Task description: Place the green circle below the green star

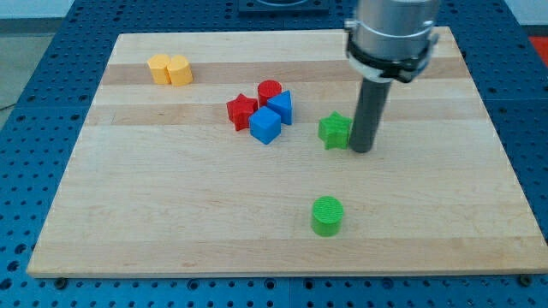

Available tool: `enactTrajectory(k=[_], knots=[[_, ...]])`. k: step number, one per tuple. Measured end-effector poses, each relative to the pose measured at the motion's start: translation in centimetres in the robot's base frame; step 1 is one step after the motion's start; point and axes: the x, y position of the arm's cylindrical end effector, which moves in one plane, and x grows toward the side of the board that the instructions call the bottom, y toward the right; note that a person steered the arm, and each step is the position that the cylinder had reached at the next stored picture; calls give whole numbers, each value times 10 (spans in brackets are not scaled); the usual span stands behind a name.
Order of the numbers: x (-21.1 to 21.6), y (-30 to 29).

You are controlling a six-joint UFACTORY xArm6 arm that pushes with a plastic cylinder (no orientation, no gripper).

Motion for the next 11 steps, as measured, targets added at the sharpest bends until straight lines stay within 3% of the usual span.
enactTrajectory(k=[2, 3, 4, 5, 6, 7, 9, 11], knots=[[0, -43], [8, 10], [35, 84], [96, 90], [157, 47], [166, 0], [94, -57], [102, -34]])
